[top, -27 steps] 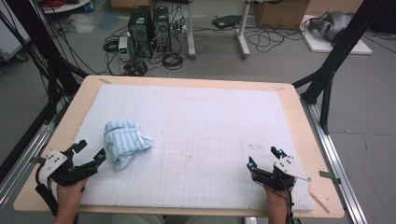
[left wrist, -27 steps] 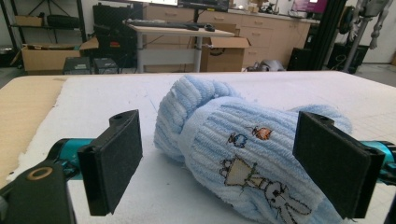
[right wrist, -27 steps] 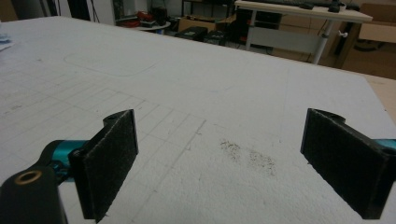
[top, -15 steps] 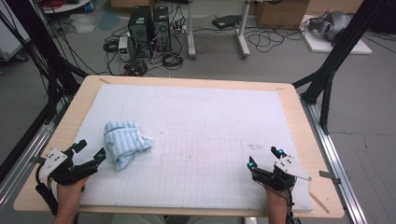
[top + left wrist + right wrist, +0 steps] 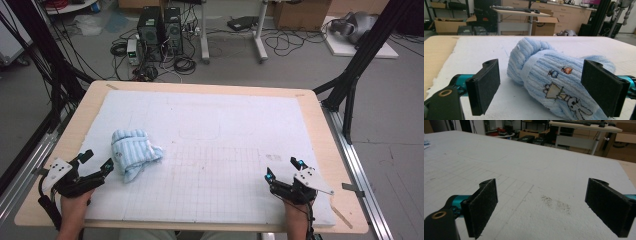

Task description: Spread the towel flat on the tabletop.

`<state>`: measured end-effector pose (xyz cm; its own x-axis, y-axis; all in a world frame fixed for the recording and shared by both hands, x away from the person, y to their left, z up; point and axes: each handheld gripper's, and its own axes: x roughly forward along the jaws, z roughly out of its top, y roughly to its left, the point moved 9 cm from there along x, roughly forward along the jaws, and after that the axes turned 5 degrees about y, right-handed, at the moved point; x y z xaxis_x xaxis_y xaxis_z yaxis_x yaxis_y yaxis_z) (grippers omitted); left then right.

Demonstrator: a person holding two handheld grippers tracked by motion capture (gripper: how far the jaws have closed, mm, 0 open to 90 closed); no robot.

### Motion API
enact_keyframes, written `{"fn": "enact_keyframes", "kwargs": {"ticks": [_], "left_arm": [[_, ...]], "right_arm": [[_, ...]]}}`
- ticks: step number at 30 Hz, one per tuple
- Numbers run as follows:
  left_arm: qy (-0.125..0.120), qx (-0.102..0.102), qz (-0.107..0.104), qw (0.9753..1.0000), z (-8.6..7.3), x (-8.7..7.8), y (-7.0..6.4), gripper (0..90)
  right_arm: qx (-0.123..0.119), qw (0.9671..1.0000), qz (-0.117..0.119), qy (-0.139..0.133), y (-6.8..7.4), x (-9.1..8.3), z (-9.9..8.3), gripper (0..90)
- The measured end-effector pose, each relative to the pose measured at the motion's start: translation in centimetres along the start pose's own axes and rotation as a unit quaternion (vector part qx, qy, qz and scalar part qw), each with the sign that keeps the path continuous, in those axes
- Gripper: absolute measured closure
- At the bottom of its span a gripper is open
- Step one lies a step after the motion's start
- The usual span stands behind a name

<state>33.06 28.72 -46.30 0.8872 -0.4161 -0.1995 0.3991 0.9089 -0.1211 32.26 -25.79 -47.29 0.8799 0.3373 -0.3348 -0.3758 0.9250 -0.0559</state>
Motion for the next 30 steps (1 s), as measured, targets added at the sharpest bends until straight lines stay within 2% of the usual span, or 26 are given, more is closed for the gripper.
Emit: {"fn": "enact_keyframes", "kwargs": {"ticks": [6, 10, 13, 17, 20, 21, 25, 30], "left_arm": [[0.005, -0.004, 0.003, 1.0000, 0.1, 0.1, 0.1, 16.0], [-0.006, -0.014, -0.003, 0.9999, 1.3, 0.0, -0.2, 15.9], [-0.005, 0.000, -0.011, 0.9999, 2.4, 0.2, -1.0, 15.9], [-0.008, 0.003, -0.016, 0.9998, 3.3, 0.3, -1.6, 15.8], [0.000, 0.009, -0.023, 0.9997, 3.9, 0.5, -2.2, 15.4], [0.002, 0.011, -0.028, 0.9996, 4.3, 0.8, -2.8, 15.4], [0.011, 0.021, -0.030, 0.9993, 4.6, 1.2, -3.5, 15.4], [0.022, 0.019, -0.042, 0.9987, 5.0, 1.7, -4.5, 15.2]], "right_arm": [[0.002, 1.0000, 0.000, 0.004, 0.0, 0.0, 0.0, 10.2], [0.000, 1.0000, 0.001, 0.006, 0.1, 0.1, -0.1, 10.2], [0.002, 1.0000, 0.001, 0.007, 0.2, 0.1, -0.1, 10.2], [0.000, 1.0000, 0.000, 0.007, 0.1, 0.1, -0.1, 10.2], [-0.001, 1.0000, 0.001, 0.005, 0.1, 0.1, 0.0, 10.2], [-0.001, 1.0000, 0.002, 0.006, 0.1, 0.1, -0.1, 10.2], [0.000, 1.0000, 0.002, 0.006, 0.2, 0.1, -0.1, 10.2], [0.000, 1.0000, 0.003, 0.007, 0.2, 0.1, -0.1, 10.2]]}}
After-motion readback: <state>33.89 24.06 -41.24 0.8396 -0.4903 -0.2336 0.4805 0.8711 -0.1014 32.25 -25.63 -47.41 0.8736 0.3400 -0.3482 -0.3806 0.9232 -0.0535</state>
